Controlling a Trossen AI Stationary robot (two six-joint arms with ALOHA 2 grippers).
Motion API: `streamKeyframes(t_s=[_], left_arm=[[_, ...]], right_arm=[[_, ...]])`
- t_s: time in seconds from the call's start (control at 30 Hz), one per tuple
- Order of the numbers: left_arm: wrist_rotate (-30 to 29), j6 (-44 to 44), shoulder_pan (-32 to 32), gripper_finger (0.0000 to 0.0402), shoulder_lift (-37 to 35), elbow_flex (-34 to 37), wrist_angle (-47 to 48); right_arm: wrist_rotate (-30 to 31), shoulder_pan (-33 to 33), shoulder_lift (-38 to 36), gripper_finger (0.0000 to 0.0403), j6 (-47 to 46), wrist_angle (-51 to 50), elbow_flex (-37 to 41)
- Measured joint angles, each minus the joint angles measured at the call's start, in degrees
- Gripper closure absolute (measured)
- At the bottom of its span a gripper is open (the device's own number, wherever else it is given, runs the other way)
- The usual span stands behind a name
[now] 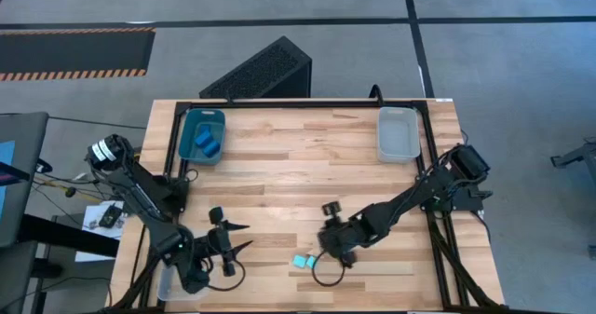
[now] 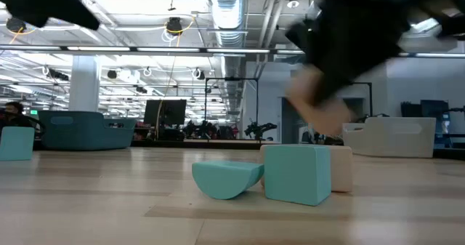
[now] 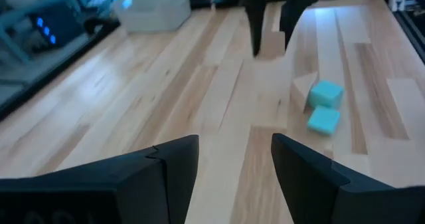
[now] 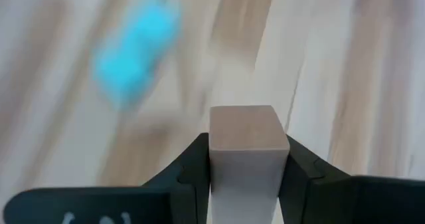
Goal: Sort & place blocks by color
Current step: Put the right brown block into the transparent bin
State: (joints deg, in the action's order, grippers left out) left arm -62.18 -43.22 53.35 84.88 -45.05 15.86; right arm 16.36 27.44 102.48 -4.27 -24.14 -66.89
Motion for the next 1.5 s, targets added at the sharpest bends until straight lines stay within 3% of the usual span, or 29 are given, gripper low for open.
streamKeyframes(t_s=[0.17, 0.33, 0.47, 0.7, 0.83, 0.93, 1.13, 1.27, 1.5], left_arm=[[3.25, 17.68, -1.95, 0.0221, 0.0, 2.92, -17.19], [5.55, 29.68, -1.93, 0.0221, 0.0, 2.96, -23.12], [4.38, 38.82, -1.95, 0.0221, 0.0, 2.96, -26.52], [-1.35, 53.41, -3.14, 0.0221, 0.0, 2.96, -37.44], [-1.08, 44.87, -6.65, 0.0207, 0.0, 2.94, -45.5], [4.36, 39.1, -10.66, 0.0181, 0.0, 2.94, -46.91], [21.89, 35.58, -16.04, 0.0114, 0.0, 2.96, -46.63], [25.29, 35.47, -16.77, 0.0094, 0.02, 2.94, -47.32], [24.78, 35.63, -16.71, 0.0102, 0.02, 2.94, -47.32]], right_arm=[[-0.18, -1.66, 0.0, 0.0275, 0.11, 28.81, 2.2], [-3.42, -3.52, 0.02, 0.0262, -0.8, 56.9, 7.4], [-6.46, -5.11, 0.0, 0.0269, -7.49, 70.03, 10.2], [-5.76, -5.27, 0.0, 0.0261, -13.7, 76.62, 10.4], [-3.07, -4.24, 0.0, 0.0267, -7.44, 77.45, 10.4], [-2.55, -3.25, 0.0, 0.0267, 0.36, 77.1, 10.4], [-2.11, -2.85, -0.04, 0.0259, 2.15, 76.03, 10.49], [-0.55, -3.48, -0.04, 0.0266, 2.92, 74.36, 10.4], [3.7, -3.56, -0.04, 0.0262, 6.81, 74.16, 10.4]])
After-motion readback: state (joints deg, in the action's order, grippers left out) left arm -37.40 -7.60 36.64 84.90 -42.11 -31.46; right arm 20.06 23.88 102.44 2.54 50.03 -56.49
